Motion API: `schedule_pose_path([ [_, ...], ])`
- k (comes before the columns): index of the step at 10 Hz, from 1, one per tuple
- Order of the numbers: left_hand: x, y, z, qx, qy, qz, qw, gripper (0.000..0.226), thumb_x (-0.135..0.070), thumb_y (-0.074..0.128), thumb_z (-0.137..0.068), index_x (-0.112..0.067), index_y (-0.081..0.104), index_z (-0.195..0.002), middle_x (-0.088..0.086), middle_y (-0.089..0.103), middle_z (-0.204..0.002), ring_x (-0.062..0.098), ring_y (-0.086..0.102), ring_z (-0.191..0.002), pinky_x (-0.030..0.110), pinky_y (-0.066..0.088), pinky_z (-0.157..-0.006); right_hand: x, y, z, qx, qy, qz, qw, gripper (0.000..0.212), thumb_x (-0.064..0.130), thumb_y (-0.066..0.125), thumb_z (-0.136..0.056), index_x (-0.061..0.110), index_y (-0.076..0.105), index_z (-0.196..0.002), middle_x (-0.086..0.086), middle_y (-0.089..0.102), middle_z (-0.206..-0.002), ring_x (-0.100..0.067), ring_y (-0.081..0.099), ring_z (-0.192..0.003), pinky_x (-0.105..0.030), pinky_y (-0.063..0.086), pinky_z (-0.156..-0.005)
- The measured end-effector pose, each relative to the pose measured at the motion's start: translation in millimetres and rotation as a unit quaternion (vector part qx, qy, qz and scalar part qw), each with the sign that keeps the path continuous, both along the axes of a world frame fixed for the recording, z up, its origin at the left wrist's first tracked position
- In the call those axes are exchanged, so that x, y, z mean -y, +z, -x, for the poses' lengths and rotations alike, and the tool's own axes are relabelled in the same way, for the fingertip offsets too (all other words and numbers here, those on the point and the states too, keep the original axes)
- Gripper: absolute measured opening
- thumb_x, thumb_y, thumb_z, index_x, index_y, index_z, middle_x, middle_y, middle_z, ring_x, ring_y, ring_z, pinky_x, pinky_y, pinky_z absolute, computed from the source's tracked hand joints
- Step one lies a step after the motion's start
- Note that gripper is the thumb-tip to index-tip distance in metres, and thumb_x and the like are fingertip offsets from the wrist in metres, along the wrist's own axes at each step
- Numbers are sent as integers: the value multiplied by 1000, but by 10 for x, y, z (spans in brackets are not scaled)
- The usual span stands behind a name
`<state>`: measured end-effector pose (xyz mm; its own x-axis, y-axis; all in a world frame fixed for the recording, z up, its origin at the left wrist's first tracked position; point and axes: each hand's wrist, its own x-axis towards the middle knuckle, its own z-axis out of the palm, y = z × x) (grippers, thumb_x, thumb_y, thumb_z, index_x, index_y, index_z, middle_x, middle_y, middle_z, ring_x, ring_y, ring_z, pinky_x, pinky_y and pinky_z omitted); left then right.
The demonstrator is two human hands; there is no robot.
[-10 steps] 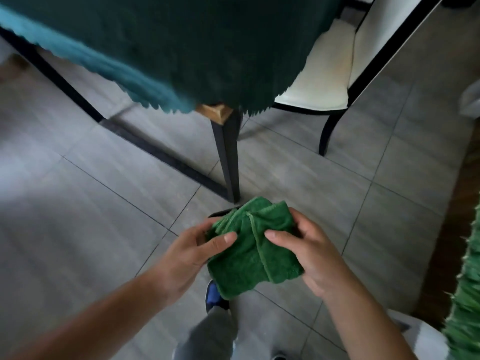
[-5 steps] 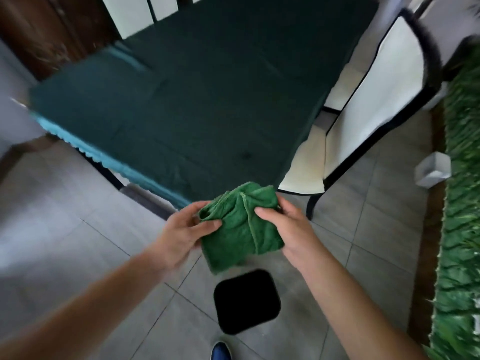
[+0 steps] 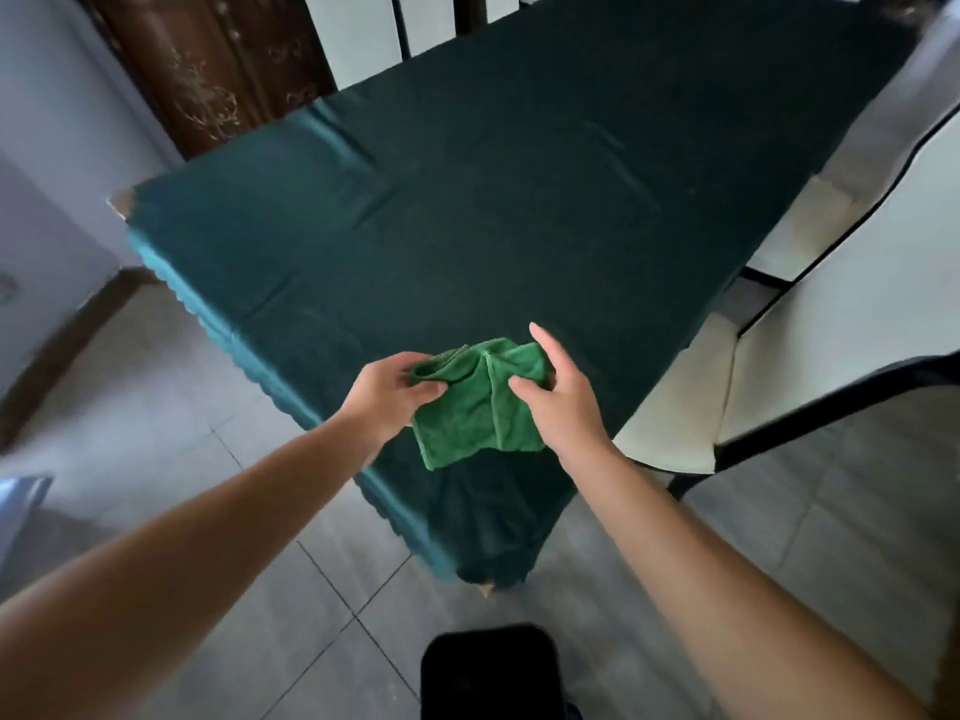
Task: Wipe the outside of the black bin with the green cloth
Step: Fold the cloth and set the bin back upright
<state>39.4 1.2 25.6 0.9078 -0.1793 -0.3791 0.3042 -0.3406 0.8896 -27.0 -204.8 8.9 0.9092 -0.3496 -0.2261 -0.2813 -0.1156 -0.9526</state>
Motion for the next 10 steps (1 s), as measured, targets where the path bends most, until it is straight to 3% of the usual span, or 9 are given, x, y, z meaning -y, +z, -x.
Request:
schedule_pose_path([
  [2, 175, -125, -228, 28, 35, -51, 998, 28, -8, 83, -86, -15, 71, -110, 10, 80, -99, 29, 77, -94, 51, 61, -91, 159, -100, -250, -13, 22, 32, 999, 52, 15, 63, -96, 47, 61, -136, 12, 67, -133, -11, 63, -122, -36, 49, -112],
  [3, 168, -212, -269, 37, 33, -83, 995, 21, -11, 85, -85, -18, 73, -101, 0, 81, -87, 17, 78, -85, 41, 62, -88, 192, -170, -309, -25, 23, 77, 996, 45, 15, 62, -96, 44, 66, -130, 11, 69, -127, -12, 64, -115, -34, 52, -106],
  [4, 162, -280, -300, 48, 32, -109, 992, 19, -16, 86, -83, -25, 73, -93, -7, 80, -80, 9, 75, -75, 31, 57, -77, 202, -243, -373, -35, 17, 140, 989, 35, 18, 63, -96, 39, 70, -123, 11, 73, -109, -12, 67, -92, -33, 56, -87],
  [5, 171, -370, -353, 64, 25, -142, 988, 19, -19, 86, -84, -27, 71, -93, -6, 79, -83, 11, 75, -79, 27, 53, -74, 189, -298, -432, -60, 18, 202, 977, 32, 23, 63, -95, 41, 70, -121, 10, 74, -98, -13, 66, -78, -29, 54, -72],
  [7, 210, -567, -397, 93, 8, -184, 979, 23, -23, 85, -84, -34, 67, -92, -11, 74, -90, 5, 70, -84, 22, 52, -72, 163, -431, -486, -86, -10, 270, 959, 28, 30, 64, -95, 42, 70, -119, 11, 77, -102, -19, 71, -92, -33, 58, -76],
  [8, 178, -623, -395, 101, 17, -195, 975, 30, -26, 86, -83, -34, 65, -103, -15, 69, -87, -1, 64, -81, 16, 46, -65, 144, -459, -509, -87, -8, 290, 953, 27, 30, 64, -95, 41, 70, -119, 10, 76, -100, -19, 71, -92, -31, 56, -72],
  [9, 126, -710, -338, 135, -14, -250, 959, 45, -34, 84, -84, -32, 61, -122, -13, 67, -88, 11, 65, -85, 29, 50, -75, 147, -505, -495, -81, 7, 323, 943, 27, 32, 65, -96, 40, 70, -122, 9, 71, -113, -19, 63, -107, -34, 55, -77],
  [10, 85, -634, -380, 212, -86, -363, 903, 62, -44, 78, -87, -31, 49, -140, -8, 68, -104, 22, 61, -107, 43, 43, -94, 171, -471, -506, -88, 38, 344, 934, 29, 37, 64, -96, 39, 69, -124, 5, 65, -123, -20, 57, -116, -35, 54, -81],
])
